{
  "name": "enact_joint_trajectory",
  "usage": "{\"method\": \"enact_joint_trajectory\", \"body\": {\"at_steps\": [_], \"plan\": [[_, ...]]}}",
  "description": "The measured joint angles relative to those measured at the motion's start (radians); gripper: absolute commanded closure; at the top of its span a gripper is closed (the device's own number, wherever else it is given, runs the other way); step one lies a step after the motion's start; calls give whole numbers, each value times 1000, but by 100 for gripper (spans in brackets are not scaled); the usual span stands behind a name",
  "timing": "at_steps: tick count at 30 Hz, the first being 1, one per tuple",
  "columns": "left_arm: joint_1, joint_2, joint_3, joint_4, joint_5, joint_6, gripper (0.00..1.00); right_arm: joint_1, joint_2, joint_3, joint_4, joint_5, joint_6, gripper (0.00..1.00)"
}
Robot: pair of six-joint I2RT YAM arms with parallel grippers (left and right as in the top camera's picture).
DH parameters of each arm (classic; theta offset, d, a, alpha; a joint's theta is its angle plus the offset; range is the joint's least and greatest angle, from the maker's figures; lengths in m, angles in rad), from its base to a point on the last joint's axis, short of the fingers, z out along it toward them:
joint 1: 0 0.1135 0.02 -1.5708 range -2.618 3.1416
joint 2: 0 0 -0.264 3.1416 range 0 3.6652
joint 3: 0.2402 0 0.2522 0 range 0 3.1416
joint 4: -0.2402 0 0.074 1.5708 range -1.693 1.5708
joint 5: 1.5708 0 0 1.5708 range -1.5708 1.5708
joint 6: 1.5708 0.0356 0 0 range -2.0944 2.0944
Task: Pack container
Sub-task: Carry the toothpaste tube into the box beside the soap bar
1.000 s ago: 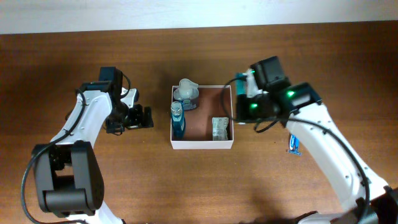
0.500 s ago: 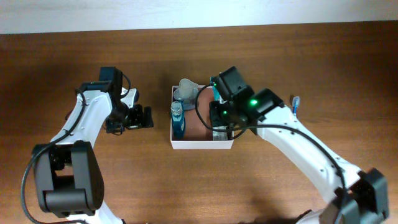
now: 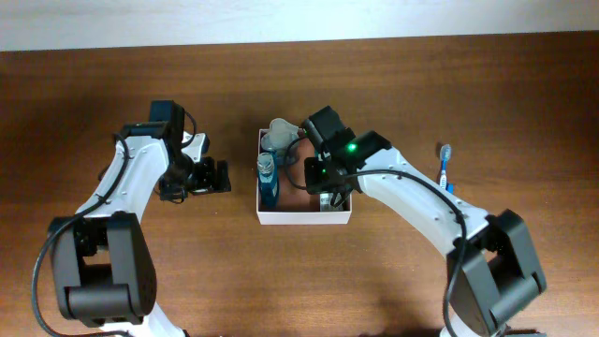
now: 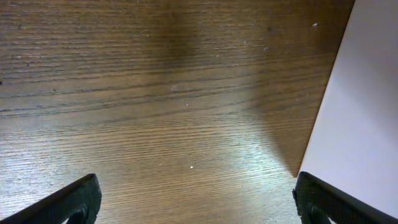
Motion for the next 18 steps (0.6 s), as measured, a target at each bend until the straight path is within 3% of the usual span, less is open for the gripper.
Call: {"method": "enact_joint_trajectory", "body": {"at_steps": [11, 18], "plan": [[0, 0, 0, 0, 0, 0, 0, 4, 89, 0, 39, -31, 7, 94], [0, 0, 0, 0, 0, 0, 1, 23, 94, 0, 52, -34, 9, 80]]}}
